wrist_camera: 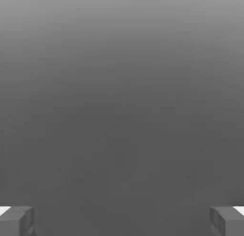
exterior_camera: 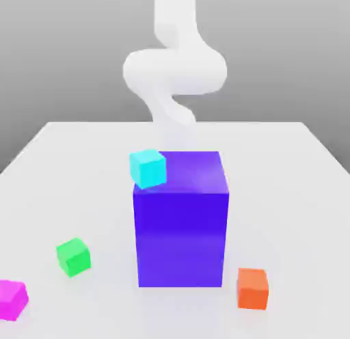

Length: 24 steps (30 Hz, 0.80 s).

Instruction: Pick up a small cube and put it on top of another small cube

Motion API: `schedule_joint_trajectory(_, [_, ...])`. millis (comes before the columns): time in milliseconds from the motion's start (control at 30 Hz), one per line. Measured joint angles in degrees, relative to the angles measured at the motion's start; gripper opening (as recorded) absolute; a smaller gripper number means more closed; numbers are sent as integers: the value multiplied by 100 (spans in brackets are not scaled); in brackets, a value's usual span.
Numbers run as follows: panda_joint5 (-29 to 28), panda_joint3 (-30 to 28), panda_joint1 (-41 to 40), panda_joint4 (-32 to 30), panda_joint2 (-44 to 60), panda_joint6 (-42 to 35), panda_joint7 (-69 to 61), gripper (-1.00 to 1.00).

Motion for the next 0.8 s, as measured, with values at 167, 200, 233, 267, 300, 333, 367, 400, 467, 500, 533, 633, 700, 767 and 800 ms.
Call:
schedule_joint_trajectory(167, [-403,249,-808,9,1081,291,1287,0])
schedule_joint_trajectory(200, [-484,280,-948,11,1292,346,1539,0])
schedule_joint_trajectory(233, [-564,304,-1082,13,1503,401,1790,0])
schedule_joint_trajectory(267, [-634,331,-1222,16,1713,454,2033,0])
schedule_joint_trajectory(300, [-710,345,-1348,18,1923,510,2281,0])
schedule_joint_trajectory(333, [-785,347,-1462,20,2133,565,2528,0])
schedule_joint_trajectory(367, [-854,341,-1570,22,2343,620,2771,0])
schedule_joint_trajectory(400, [-920,321,-1665,24,2552,675,3011,0])
schedule_joint_trajectory(467, [-1023,268,-1842,28,2967,789,3472,0])
schedule_joint_trajectory(500, [-1062,226,-1914,29,3173,848,3694,0])
schedule_joint_trajectory(533, [-1090,176,-1987,29,3378,908,3907,0])
schedule_joint_trajectory(633, [-1079,30,-2288,26,3982,1102,4480,0])
schedule_joint_trajectory(700, [-1004,-37,-2456,21,4377,1240,4818,0])
schedule_joint_trajectory(767, [-862,-104,-2547,14,4764,1385,5108,0])
schedule_joint_trajectory(800, [-763,-140,-2591,9,4955,1458,5233,0])
